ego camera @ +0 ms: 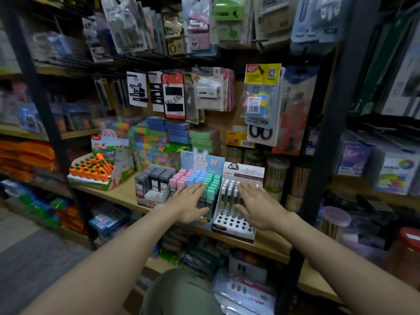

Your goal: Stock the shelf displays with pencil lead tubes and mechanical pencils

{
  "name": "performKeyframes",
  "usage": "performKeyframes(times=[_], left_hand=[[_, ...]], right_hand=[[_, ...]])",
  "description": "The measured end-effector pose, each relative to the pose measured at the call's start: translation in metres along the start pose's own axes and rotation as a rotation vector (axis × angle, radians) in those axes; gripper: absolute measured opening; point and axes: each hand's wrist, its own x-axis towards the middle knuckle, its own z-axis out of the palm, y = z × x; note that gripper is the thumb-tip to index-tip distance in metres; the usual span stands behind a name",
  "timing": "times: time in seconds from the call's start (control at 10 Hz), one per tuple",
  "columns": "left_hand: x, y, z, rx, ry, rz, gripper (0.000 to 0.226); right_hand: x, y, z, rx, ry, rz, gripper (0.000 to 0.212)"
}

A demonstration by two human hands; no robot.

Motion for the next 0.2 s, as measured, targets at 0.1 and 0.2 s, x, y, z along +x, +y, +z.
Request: performKeyframes(times=[0.1, 0.2], left_hand=[[-0.017, -0.003, -0.023, -0.019, 0.129, 0.039, 0.08], [-0.045, -0.011, -0.059, 0.127, 0.359, 0.207, 0.071]], right_hand=[[0.004, -0.008, -0.018, 0.052, 0.054, 0.014, 0.061], [0.009, -0.012, -0.055, 0.008, 0.102, -0.005, 0.054]])
